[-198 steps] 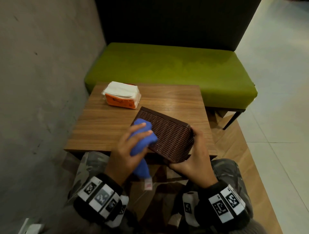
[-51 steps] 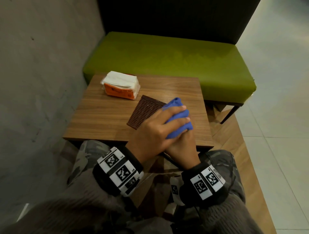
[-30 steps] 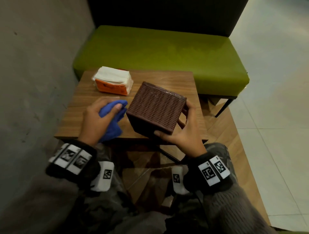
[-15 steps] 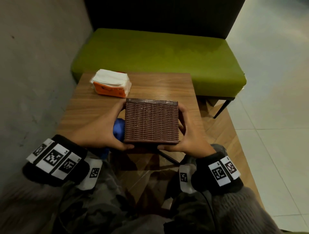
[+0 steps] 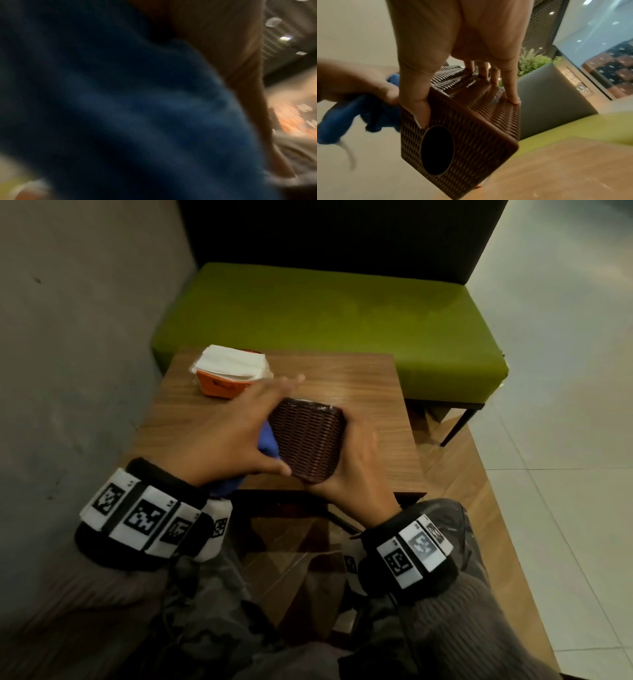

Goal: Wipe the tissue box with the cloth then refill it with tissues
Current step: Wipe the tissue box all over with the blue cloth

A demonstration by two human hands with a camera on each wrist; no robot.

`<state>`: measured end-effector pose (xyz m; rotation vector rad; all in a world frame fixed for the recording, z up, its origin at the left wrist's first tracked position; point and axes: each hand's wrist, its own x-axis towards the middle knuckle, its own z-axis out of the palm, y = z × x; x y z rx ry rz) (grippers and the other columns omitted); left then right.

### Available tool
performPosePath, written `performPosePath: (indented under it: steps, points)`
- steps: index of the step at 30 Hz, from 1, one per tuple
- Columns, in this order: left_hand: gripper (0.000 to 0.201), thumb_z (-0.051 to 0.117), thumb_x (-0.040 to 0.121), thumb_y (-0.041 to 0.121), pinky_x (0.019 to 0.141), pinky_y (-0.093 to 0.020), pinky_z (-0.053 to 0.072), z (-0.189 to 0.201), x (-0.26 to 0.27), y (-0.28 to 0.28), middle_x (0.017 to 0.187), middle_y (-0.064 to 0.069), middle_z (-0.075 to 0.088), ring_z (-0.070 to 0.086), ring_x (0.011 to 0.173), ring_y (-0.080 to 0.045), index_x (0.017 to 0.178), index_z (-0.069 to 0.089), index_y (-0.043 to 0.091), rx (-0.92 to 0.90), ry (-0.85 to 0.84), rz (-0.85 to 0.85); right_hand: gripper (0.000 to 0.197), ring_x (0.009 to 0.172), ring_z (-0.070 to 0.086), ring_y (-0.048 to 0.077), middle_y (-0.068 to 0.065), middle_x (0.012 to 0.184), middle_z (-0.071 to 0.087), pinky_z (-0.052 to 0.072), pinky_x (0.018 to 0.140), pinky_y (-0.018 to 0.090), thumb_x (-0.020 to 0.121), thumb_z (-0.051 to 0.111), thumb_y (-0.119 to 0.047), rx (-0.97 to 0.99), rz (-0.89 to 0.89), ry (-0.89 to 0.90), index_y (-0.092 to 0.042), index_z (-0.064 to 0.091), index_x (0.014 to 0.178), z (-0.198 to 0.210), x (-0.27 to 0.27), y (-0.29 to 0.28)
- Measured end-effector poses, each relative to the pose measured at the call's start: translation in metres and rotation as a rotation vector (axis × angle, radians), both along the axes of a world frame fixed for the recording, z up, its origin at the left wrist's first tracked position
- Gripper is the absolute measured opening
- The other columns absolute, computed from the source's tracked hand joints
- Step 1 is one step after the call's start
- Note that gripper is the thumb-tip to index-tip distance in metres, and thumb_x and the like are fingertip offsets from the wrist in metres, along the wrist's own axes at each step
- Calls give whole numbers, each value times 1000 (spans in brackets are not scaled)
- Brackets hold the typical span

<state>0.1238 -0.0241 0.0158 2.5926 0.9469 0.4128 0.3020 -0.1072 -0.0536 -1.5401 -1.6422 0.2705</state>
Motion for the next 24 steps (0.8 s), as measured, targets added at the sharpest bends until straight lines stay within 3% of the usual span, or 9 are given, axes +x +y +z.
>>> performPosePath:
  steps: [2,5,7,10,13,15,18,20,24]
  points:
    - [88,79,62,46,106,-26,35,4,-5,6,136,-1,46,43,124,-11,138,38,31,-57,-395,179,96,116,40,13,2,125,43,37,100,31,58,87,-35,2,-10,47,-5,37,135,-4,8,-5]
    - [42,70,80,39,96,-13,35,9,14,-6,119,-7,56,51,113,-13,114,60,18,184,-718,433,100,113,35,4,-8,121,37,32,97,19,55,89,-31,-1,-7,82,-8,35,135,-10,6,-7]
    - [32,67,83,33,98,-14,35,3,40,-27,117,-12,56,51,112,-15,107,63,11,202,-675,322,92,113,40,9,-4,121,42,34,98,20,60,83,-38,-16,4,98,-7,38,134,-8,-2,-4]
    - [35,67,82,27,103,-41,38,-24,61,-57,131,-15,52,49,119,-27,114,65,12,349,-375,37,65,118,53,28,12,130,54,42,103,44,80,59,-44,-16,0,-1,-17,39,135,-10,-7,-3]
    - [41,62,83,22,104,-53,35,-39,43,-35,138,-16,47,46,125,-34,123,59,18,396,-325,50,83,118,52,27,10,126,50,45,97,48,65,78,-44,8,-37,183,-18,37,132,-11,3,-10]
    - [37,58,85,23,108,-44,36,-40,31,-13,138,-16,45,45,127,-30,122,60,16,258,-428,228,94,117,50,23,7,125,48,45,96,47,56,83,-45,44,-58,176,-13,38,132,-13,9,-15]
    - [36,51,91,35,108,-28,34,-39,23,-4,137,-13,43,42,128,-21,118,61,13,126,-503,401,95,117,49,19,3,126,47,43,99,39,56,82,-46,47,-47,147,-9,38,133,-9,9,-14]
    - [43,42,95,38,111,-24,28,-33,31,-22,138,-12,43,40,130,-19,123,60,10,131,-502,281,95,115,49,18,0,125,46,43,97,36,56,79,-50,42,-51,152,-11,37,133,-9,6,-13]
    - [37,43,96,12,111,-31,32,-26,37,-45,138,-6,48,44,130,-14,132,49,2,209,-499,-74,96,119,51,18,1,130,48,47,96,41,57,85,-50,-9,-38,282,-21,36,134,-12,0,-14]
